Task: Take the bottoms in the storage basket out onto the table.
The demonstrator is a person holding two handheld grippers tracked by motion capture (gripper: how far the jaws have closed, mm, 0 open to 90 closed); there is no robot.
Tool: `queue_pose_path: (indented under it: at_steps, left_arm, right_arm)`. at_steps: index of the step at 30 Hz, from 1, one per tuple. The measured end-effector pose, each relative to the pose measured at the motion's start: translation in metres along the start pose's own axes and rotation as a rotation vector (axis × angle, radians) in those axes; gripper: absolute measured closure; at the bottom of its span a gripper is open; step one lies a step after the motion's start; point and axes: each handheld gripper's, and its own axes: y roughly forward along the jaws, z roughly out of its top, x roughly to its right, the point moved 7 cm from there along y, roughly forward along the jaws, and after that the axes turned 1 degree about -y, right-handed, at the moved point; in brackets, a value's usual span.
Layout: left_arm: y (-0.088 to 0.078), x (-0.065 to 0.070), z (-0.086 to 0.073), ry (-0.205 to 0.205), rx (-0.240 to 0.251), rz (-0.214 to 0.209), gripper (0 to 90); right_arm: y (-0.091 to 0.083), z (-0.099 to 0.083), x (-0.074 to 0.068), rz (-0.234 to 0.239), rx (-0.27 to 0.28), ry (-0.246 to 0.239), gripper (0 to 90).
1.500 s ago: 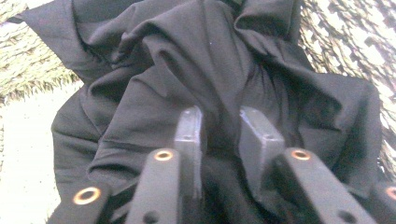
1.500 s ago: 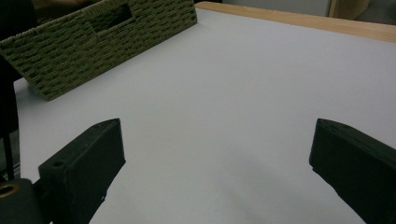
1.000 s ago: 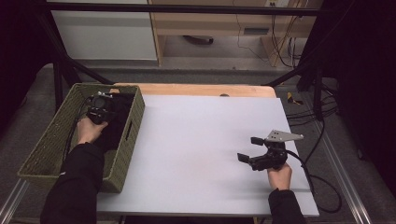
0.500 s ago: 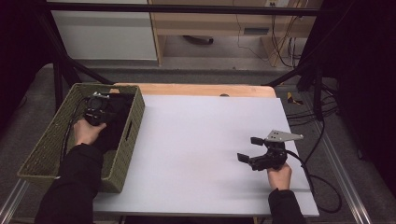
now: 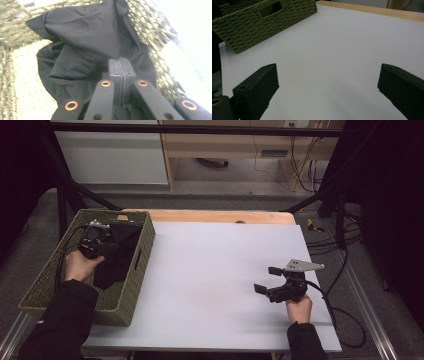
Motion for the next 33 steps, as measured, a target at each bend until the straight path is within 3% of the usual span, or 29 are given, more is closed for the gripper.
queue_pose_path:
  at_steps: [5, 9, 11, 12, 13, 17, 19, 20, 21, 24, 28, 33]
  left_arm:
    - [0.012, 0.002, -0.008, 0.004, -0.040, -0.003, 89.0]
    - [0.011, 0.000, -0.005, 0.026, -0.027, 0.015, 86.1]
    - [0.007, 0.000, 0.001, 0.040, -0.012, 0.032, 75.5]
    - [0.004, 0.001, 0.005, 0.042, -0.004, 0.035, 65.4]
    - [0.002, 0.001, 0.010, 0.045, 0.001, 0.039, 65.4]
    - [0.000, 0.002, 0.027, 0.044, 0.046, 0.062, 39.1]
    - [0.004, 0.003, 0.031, 0.028, 0.066, 0.055, 30.9]
    - [0.006, 0.004, 0.032, 0.027, 0.074, 0.059, 30.9]
    - [0.009, 0.003, 0.032, 0.028, 0.067, 0.077, 19.4]
    - [0.019, 0.001, 0.028, -0.013, 0.046, 0.064, 13.0]
    - [0.032, -0.003, 0.021, -0.039, 0.028, 0.044, 1.2]
    - [0.038, -0.008, 0.016, -0.063, 0.014, 0.036, 0.0]
  right_arm:
    - [0.001, 0.000, -0.001, 0.001, -0.001, 0.002, 3.9]
    - [0.000, 0.000, 0.000, -0.001, 0.003, 0.000, 3.9]
    - [0.000, 0.000, 0.000, -0.001, 0.000, -0.002, 3.9]
    - [0.001, 0.000, 0.000, -0.001, -0.003, 0.002, 3.9]
    - [0.001, 0.000, 0.000, -0.001, -0.003, 0.002, 3.9]
    - [0.001, -0.001, 0.000, -0.001, -0.003, 0.001, 3.9]
    - [0.001, -0.001, 0.000, -0.002, -0.004, 0.001, 3.9]
    - [0.001, -0.001, 0.000, -0.002, -0.004, 0.001, 3.9]
    - [0.001, 0.000, 0.000, 0.001, -0.004, 0.001, 3.9]
    - [0.000, 0.000, 0.000, 0.001, -0.002, 0.000, 3.9]
    - [0.000, 0.000, 0.000, 0.003, -0.003, 0.000, 3.9]
    - [0.001, -0.001, 0.000, -0.001, -0.005, 0.001, 3.9]
